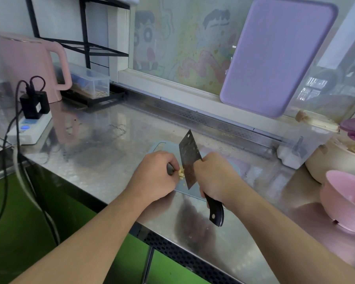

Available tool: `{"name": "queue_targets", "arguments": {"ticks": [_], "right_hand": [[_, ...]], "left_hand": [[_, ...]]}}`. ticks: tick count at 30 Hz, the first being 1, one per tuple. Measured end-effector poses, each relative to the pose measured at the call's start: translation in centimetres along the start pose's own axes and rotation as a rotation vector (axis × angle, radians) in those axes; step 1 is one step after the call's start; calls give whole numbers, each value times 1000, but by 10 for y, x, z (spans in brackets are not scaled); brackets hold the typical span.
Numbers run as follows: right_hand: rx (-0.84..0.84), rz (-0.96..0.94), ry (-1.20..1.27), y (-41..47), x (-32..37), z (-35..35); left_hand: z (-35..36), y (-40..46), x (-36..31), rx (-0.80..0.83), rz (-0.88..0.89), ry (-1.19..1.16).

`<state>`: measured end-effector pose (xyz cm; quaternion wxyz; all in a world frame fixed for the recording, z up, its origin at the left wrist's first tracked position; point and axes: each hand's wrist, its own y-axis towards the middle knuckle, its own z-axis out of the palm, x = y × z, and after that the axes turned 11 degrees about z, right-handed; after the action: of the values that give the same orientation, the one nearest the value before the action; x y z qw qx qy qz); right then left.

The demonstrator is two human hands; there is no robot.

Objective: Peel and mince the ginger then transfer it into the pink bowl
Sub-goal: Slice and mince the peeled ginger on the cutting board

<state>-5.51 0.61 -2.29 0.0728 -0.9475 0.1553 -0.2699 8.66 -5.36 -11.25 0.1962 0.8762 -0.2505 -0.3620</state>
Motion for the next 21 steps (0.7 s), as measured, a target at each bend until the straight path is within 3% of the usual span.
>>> {"name": "queue_targets", "arguments": {"ticks": [6, 21], "right_hand": [[44, -92, -165, -2, 2, 0], [-49, -68, -188, 5, 1, 7]], "left_hand": [[0, 0, 0, -8, -6, -9], [2, 1, 5, -19, 14, -9]]}}
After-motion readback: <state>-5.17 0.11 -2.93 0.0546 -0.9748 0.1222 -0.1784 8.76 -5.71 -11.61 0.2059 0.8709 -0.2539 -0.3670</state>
